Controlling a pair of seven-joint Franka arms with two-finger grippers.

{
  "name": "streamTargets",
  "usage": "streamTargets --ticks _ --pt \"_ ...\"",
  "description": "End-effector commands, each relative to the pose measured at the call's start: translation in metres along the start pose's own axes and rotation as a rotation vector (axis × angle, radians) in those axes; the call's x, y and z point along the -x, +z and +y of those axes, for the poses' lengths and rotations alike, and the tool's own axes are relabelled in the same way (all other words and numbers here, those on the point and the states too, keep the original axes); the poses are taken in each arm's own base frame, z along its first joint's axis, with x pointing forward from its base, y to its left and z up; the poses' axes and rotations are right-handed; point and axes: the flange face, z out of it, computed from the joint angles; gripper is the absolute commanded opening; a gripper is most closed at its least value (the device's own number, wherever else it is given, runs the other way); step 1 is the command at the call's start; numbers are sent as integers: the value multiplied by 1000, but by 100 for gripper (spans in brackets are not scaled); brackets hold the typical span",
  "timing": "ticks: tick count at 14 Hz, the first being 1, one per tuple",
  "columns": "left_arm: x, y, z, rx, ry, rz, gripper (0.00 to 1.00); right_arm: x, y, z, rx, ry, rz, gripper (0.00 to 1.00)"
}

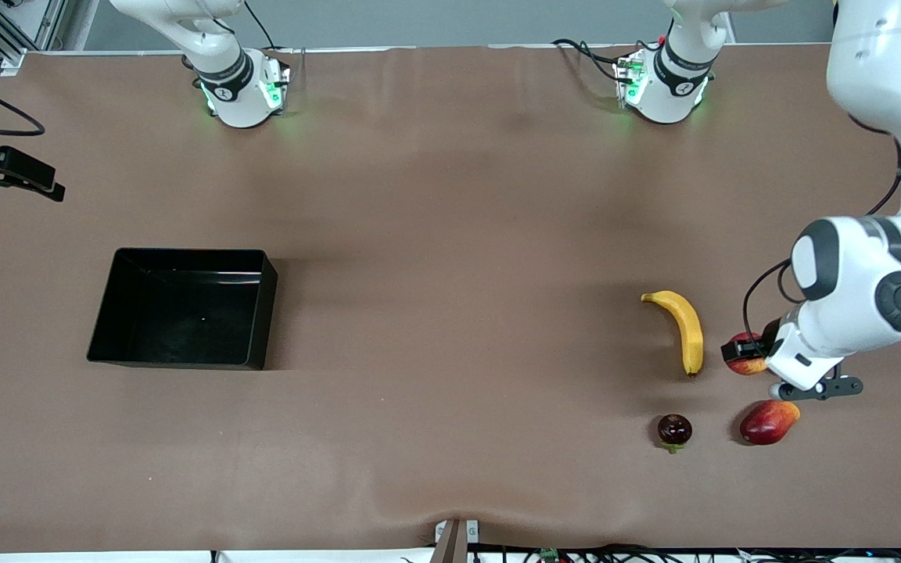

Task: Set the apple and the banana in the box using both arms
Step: 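Lift the red-yellow apple off the table with the left gripper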

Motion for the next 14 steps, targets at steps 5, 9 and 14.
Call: streamTargets --ticks 5,9,14 --pt "23 -58 13 1 39 -40 0 7 -11 16 2 57 15 100" --pt "26 -71 17 2 47 -30 0 8 -13 11 0 49 19 100" --pt "22 -77 10 4 37 -17 0 7 -12 11 -2 50 13 100"
